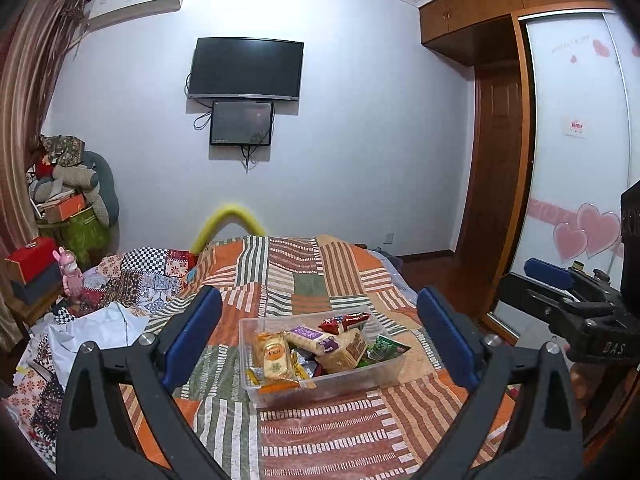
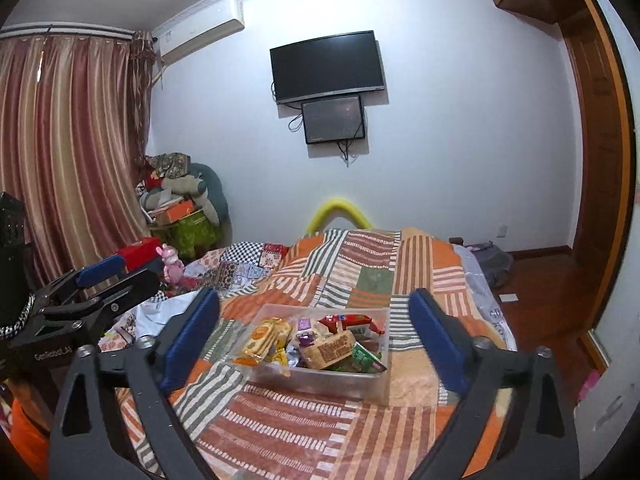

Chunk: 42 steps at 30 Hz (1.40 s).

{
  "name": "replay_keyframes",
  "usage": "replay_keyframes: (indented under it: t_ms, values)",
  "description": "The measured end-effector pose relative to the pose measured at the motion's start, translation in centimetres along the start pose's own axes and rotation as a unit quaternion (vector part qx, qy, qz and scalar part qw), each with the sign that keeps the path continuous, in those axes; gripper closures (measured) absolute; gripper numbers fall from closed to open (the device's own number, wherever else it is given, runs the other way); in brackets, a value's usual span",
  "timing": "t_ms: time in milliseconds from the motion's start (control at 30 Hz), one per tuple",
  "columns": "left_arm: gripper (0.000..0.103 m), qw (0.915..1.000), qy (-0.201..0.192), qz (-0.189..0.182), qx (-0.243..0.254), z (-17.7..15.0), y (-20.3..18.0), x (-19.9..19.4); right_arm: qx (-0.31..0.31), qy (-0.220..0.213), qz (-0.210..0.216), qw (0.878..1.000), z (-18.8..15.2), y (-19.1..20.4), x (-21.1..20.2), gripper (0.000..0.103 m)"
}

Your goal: Organize snacks

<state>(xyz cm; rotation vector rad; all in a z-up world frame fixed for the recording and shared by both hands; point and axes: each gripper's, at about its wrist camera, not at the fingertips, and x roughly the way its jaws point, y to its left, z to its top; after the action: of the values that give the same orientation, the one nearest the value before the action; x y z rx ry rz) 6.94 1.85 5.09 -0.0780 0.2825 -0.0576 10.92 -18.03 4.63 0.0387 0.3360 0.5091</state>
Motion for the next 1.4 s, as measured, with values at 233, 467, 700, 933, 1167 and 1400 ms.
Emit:
replay_keyframes:
  t_ms: [233, 467, 700, 933, 1167, 1400]
  values:
    - [0.002, 1.0000, -0.001, 0.002, 0.004, -0.19, -0.42, -0.39, -0.004, -0.001, -0.005, 1.000, -0.08, 0.30, -0.30, 0.000]
    - [0.002, 1.0000, -0.002, 0.004, 0.009, -0.33, -0.74, -0.79, -0.009, 0.000, -0.013, 1.000, -0.43, 0.43, -0.54, 0.000]
    - [0.002, 1.0000, -0.001, 0.004, 0.009, -0.35, -0.74, -0.67, -0.010, 0.001, -0.016, 1.000, -0.46, 0.38, -0.56, 0.000]
    - [0.002, 1.0000, -0.001, 0.003, 0.009, -0.32, -0.69, -0.67, -0.014, 0.002, -0.018, 1.000, -0.44, 0.42, -0.69, 0.000]
    - [0.001, 1.0000, 0.000, 0.001, 0.007, -0.40, -0.57, -0.63, -0.015, 0.004, -0.019, 1.000, -0.40, 0.35, -0.75, 0.000]
    - [0.001, 1.0000, 0.001, 0.001, 0.007, -0.42, -0.50, -0.57, -0.017, 0.005, -0.021, 1.000, -0.42, 0.11, -0.86, 0.000]
